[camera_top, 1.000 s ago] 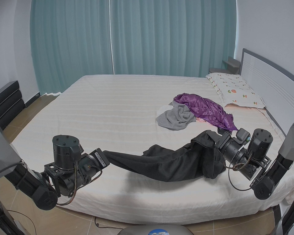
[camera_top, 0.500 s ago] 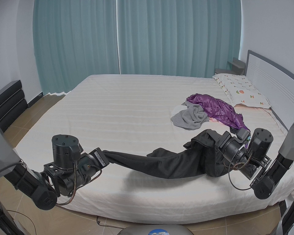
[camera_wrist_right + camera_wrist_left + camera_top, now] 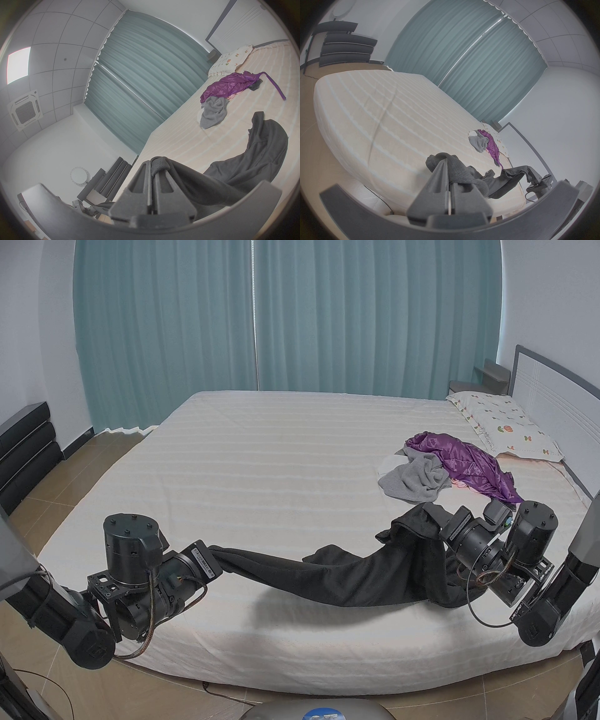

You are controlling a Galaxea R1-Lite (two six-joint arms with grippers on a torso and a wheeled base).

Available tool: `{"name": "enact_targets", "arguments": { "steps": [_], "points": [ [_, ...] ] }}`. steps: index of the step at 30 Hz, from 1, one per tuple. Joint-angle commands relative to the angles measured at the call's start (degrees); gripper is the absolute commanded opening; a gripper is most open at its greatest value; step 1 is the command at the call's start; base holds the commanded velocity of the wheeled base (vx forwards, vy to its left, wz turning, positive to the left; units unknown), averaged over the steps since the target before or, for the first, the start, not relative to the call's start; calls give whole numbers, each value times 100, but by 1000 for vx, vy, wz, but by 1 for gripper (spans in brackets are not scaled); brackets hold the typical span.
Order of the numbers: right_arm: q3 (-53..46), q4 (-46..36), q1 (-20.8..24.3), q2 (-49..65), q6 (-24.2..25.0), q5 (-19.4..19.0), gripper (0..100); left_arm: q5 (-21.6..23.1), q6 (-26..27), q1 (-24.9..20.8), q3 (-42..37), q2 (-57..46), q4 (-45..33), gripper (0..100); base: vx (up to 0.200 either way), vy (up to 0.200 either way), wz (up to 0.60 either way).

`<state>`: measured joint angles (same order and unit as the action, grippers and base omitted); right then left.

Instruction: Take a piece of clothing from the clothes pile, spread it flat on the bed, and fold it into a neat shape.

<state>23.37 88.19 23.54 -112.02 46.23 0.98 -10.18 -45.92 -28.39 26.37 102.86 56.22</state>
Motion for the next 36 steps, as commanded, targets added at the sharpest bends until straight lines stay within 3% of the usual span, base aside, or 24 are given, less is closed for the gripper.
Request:
{"name": "enact_targets", "arguments": {
  "steps": [1,12,24,36],
  "points": [
    [1,6,1,5,0,-1,0,-2,-4,0,-9,6,3,0,0,200,0],
    [-8,6,1,13,0,-1,0,-10,-4,0,0,-3,3,0,0,200,0],
    [-175,6,10,216,-8,8,0,-160,-4,-61,-26,-109,3,0,0,0,0],
    [-948,155,10,1253,-44,131,0,-459,39,-439,-334,-794,-76,0,-200,0,0]
  ]
}}
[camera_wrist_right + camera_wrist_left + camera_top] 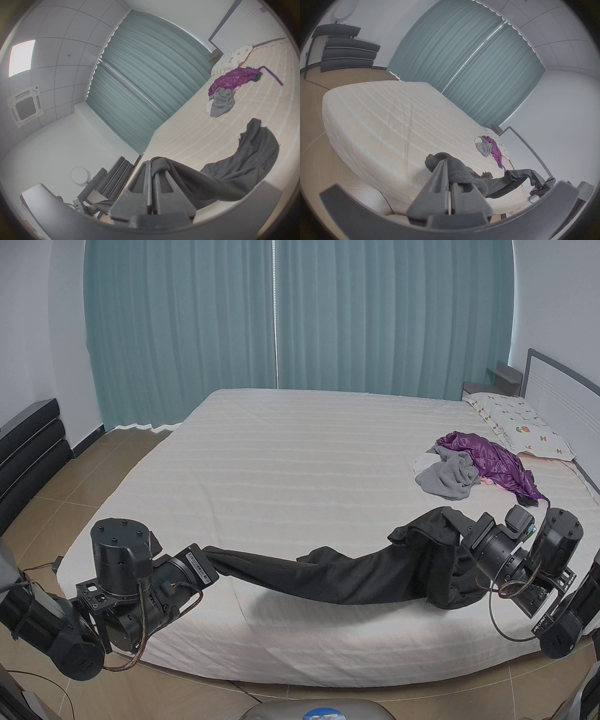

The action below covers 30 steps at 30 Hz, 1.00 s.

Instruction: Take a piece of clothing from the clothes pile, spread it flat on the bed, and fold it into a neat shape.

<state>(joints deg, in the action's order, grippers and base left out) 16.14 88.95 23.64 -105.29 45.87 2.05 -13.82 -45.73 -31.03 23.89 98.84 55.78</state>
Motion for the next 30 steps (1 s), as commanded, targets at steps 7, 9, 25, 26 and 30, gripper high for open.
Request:
{"name": "enact_targets", "arguments": {
  "steps": [7,9,25,26,30],
  "points": [
    [-287,-344,36,2302,-360,24,0,-296,591,-352,1,-1517,-375,0,0,0,0],
    [-129,-616,18,2575,-492,24,0,-296,697,-352,98,-1666,-498,0,0,0,0],
    [3211,-3622,-782,2267,-755,59,0,-340,749,-62,3069,-972,-2643,0,88,0,0],
    [3369,-3613,-870,2004,-782,59,0,-340,749,9,3271,-700,-2652,0,200,0,0],
    [3633,-3578,-984,1432,-790,59,0,-314,741,149,3614,-225,-2634,0,200,0,0]
  ]
}}
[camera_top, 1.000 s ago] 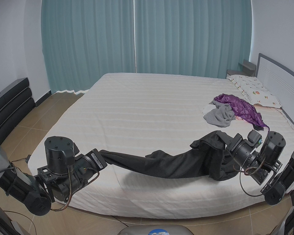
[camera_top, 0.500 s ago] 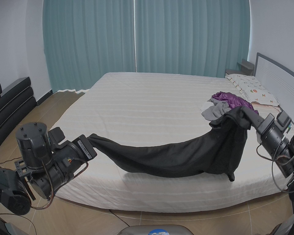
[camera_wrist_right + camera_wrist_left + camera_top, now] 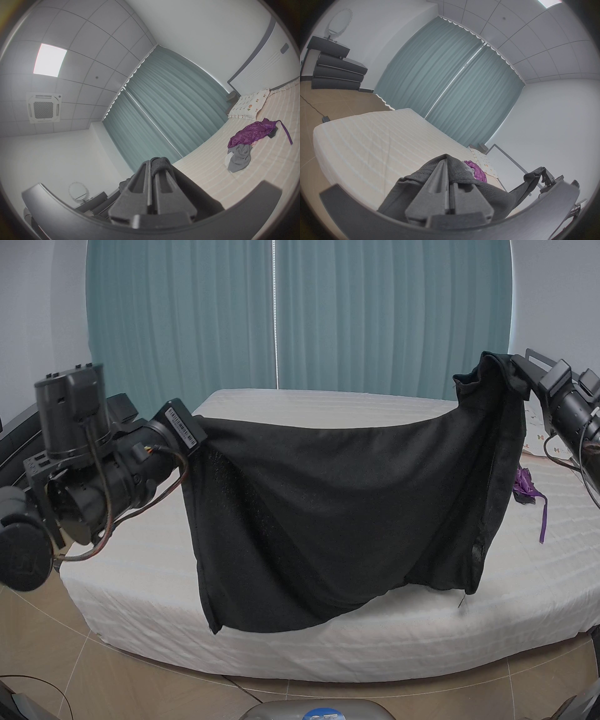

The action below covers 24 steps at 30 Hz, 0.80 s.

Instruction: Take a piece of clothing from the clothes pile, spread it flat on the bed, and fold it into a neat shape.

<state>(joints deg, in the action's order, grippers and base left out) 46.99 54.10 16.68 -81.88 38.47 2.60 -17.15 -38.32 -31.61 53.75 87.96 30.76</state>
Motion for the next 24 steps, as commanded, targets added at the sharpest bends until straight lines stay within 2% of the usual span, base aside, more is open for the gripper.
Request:
{"name": "enact_targets", "arguments": {
  "steps": [1,8,9,14,18,24],
  "points": [
    [653,-84,-323,-1119,-59,4,0,54,-1,261,742,1066,-114,0,200,0,0],
    [1216,-75,-349,-2024,-59,22,0,256,-1,533,1208,2006,-70,0,200,0,0],
    [1356,-75,-349,-2279,-59,22,0,300,-9,683,1437,2358,-26,0,200,0,0],
    [1602,-75,-349,-2842,-112,189,0,406,-18,876,1867,3035,-8,0,200,0,0],
    [1822,-31,-472,-3694,-332,259,0,581,-36,964,2412,3861,53,0,200,0,0],
    [1971,417,-551,-4591,-332,391,0,537,-9,946,2632,4722,695,0,0,0,0]
  ]
}}
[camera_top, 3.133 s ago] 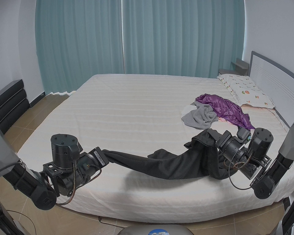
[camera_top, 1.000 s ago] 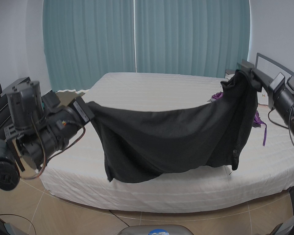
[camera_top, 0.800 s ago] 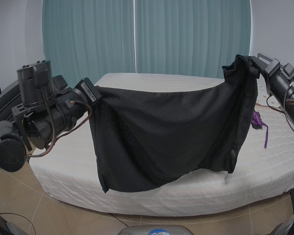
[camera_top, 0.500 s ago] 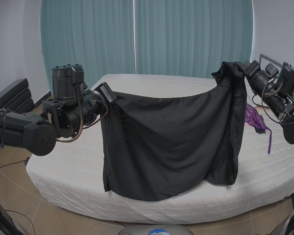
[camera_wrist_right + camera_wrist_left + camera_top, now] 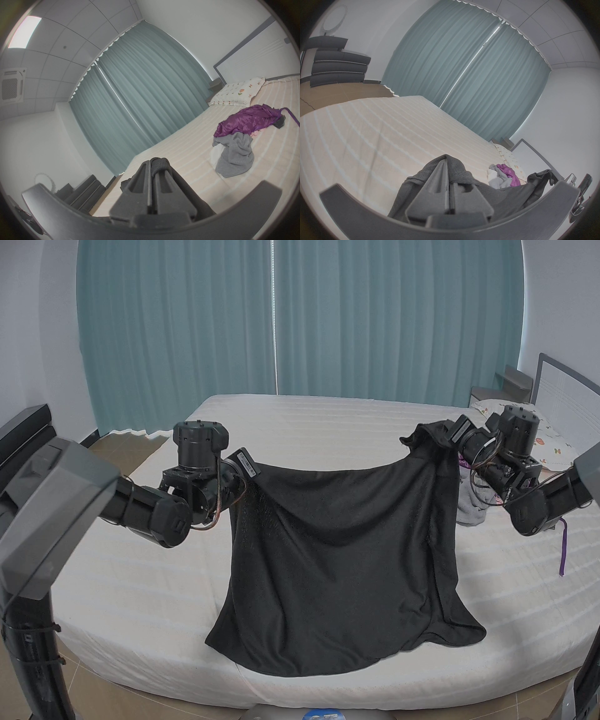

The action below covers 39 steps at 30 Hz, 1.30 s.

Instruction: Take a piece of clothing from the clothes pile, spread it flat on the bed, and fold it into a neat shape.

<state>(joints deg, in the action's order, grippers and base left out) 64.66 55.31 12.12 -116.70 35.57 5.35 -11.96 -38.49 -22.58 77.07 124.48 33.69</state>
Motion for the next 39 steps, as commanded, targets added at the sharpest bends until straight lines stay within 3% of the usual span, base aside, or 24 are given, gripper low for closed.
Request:
{"name": "enact_targets", "arguments": {
  "steps": [1,10,11,12,17,20,23,28,30,36,39],
  "points": [
    [223,384,-96,-1224,-42,159,0,27,-1,43,300,1158,480,0,0,0,0],
    [548,657,-131,-2199,20,520,0,1,-36,8,695,1966,867,0,0,0,0],
    [601,665,-139,-2296,20,537,0,1,-80,8,766,2054,867,100,0,0,0],
    [609,665,-148,-2305,20,537,100,1,-80,8,775,2063,867,100,0,0,0],
    [829,665,-131,-2902,11,458,100,-122,-168,25,1319,2678,928,100,0,0,0],
    [1260,674,-192,-3430,-42,607,100,-588,-150,60,1803,3135,920,100,0,0,0],
    [1682,876,-324,-3517,2,1056,100,-650,-150,131,1803,3170,911,100,0,0,0],
    [1638,1254,-386,-3430,-50,1187,100,-861,-159,307,1864,3170,832,100,0,0,0],
    [1392,1140,-438,-3307,-50,1082,100,-1054,-150,456,1987,3197,832,100,0,0,0],
    [539,1131,-509,-2902,46,625,100,-1001,-177,641,1495,2880,550,100,0,0,0],
    [-208,1184,-526,-2498,152,229,100,-553,-212,676,1082,2511,216,100,0,0,0]
  ]
}}
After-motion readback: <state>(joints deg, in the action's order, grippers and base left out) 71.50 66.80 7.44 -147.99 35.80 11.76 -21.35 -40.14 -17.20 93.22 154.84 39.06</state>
